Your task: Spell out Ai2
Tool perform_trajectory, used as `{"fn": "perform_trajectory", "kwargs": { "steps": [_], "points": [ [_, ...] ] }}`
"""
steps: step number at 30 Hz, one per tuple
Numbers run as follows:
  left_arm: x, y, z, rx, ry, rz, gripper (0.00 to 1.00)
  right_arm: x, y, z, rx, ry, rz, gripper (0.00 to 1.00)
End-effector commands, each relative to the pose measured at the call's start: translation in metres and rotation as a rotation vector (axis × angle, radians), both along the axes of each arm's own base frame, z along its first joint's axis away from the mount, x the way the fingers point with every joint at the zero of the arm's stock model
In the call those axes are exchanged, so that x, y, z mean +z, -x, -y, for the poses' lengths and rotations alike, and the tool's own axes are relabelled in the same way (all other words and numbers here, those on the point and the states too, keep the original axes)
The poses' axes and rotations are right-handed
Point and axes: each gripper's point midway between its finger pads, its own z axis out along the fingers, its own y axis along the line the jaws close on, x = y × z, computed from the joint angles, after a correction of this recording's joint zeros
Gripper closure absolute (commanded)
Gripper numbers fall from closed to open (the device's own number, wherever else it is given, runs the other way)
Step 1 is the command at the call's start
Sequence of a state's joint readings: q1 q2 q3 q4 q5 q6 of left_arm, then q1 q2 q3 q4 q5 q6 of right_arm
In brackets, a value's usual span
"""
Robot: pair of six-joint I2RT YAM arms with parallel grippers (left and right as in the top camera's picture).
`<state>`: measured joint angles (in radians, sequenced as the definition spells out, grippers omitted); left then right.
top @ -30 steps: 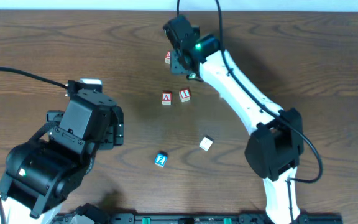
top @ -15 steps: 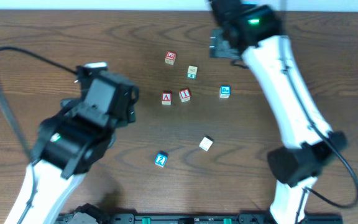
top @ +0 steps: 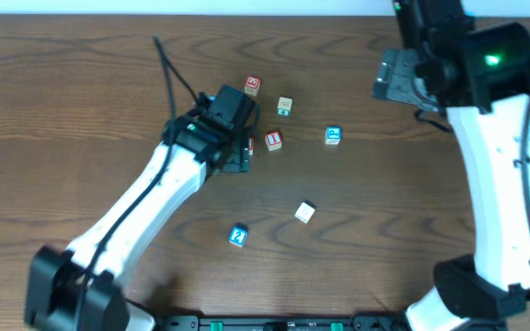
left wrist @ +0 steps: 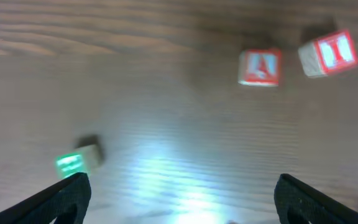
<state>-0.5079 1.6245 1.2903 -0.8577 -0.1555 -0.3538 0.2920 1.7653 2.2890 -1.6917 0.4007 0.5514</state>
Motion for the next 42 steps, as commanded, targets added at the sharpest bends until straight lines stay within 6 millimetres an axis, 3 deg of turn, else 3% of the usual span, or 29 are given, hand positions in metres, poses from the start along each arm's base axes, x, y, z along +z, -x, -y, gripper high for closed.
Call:
{"fn": "perform_trajectory", "kwargs": {
  "steps": [1,9,15,17,24,31,35,37,42],
  "points": [
    [-0.021,0.009,0.034,-0.188,0.110,-0.108,0.05,0.021,0.012,0.017,-0.030,-0.001,0.058,0.01],
    [-0.047,0.010,0.046,-0.220,0.142,-0.180,0.05,0.037,0.025,0.025,-0.003,0.007,0.096,0.01],
    [-0.066,-0.010,0.045,-0.105,0.147,-0.153,0.05,0.033,0.026,0.022,0.012,-0.006,0.080,0.01],
    [-0.071,-0.016,0.043,-0.072,0.145,-0.142,0.00,0.031,0.027,0.022,0.013,-0.007,0.073,0.01],
    [-0.081,-0.026,0.040,-0.058,0.142,-0.130,0.36,0.017,0.027,0.022,0.013,0.005,0.024,0.01],
    [-0.083,-0.037,0.044,-0.089,0.143,-0.090,0.37,0.010,0.028,0.022,0.012,0.010,0.000,0.01],
    [-0.083,-0.045,0.043,-0.085,0.127,-0.056,0.45,0.010,0.028,0.022,0.013,0.011,0.000,0.01],
    [-0.083,-0.048,0.039,-0.077,0.104,-0.043,0.46,0.011,0.028,0.022,0.013,0.010,0.001,0.01],
    [-0.083,-0.050,0.023,-0.040,0.021,-0.027,0.59,0.011,0.028,0.022,0.013,0.010,0.001,0.01]
  ]
}}
